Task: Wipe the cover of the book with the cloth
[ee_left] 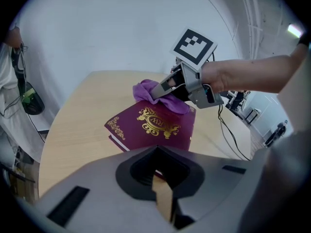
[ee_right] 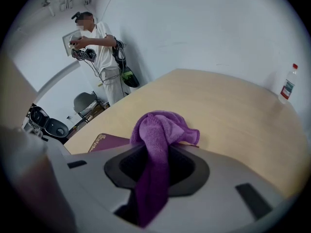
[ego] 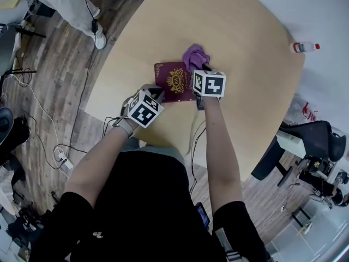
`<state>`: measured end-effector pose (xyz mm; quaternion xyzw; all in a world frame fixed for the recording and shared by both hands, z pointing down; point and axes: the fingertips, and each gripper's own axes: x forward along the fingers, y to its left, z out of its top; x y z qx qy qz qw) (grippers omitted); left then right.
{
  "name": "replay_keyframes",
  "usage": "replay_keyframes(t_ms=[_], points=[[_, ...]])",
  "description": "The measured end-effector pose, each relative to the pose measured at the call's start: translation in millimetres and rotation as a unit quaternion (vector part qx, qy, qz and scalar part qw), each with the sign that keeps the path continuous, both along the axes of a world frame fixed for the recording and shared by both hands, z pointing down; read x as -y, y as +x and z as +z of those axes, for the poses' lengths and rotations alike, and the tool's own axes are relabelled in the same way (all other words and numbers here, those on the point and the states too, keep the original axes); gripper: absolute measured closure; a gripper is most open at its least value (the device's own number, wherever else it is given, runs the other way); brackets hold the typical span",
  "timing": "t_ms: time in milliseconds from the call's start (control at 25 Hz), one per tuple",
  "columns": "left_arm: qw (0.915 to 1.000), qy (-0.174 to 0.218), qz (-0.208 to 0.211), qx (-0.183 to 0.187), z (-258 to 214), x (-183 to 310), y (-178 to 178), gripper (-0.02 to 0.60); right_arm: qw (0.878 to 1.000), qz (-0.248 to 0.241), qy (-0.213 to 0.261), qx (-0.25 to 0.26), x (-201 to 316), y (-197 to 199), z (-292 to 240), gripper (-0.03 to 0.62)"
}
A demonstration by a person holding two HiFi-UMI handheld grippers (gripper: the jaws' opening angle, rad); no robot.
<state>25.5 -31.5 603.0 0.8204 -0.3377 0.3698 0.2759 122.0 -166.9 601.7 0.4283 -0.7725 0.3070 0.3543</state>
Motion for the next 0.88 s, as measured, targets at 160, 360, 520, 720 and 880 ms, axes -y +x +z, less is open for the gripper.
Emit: replay_keyframes(t_ms=[160,360,520,720,880], points=[[1.0,0.0,-0.001,0.0,1.0,-0.3,0.7,0.561,1.0,-0.018,0.01,-0.004,0.5,-7.9,0.4,0.464],[1.0,0.0,0.0,0.0,1.5,0.0,0.8,0.561,0.998,-0.054,0.014,-0.006,-5.8,-17.4,1.0,0.465],[1.0,-0.006,-0.003,-0.006,2.9,0.5,-1.3,0.561,0.997,-0.083,0.002,-0.001,-18.8,-26.1,3.1,0.465],[1.0,-0.003,-0.004,-0.008,2.1,0.2,-1.4,0.561,0.996,-0.094,-0.008,0.002,-35.8,-26.8,3.8,0.468],[1.0,-0.002,-0.004,-0.009,1.5,0.8,-1.0,0.561,0.995,-0.102,-0.02,0.002,-51.6,-24.3,3.6,0.47]])
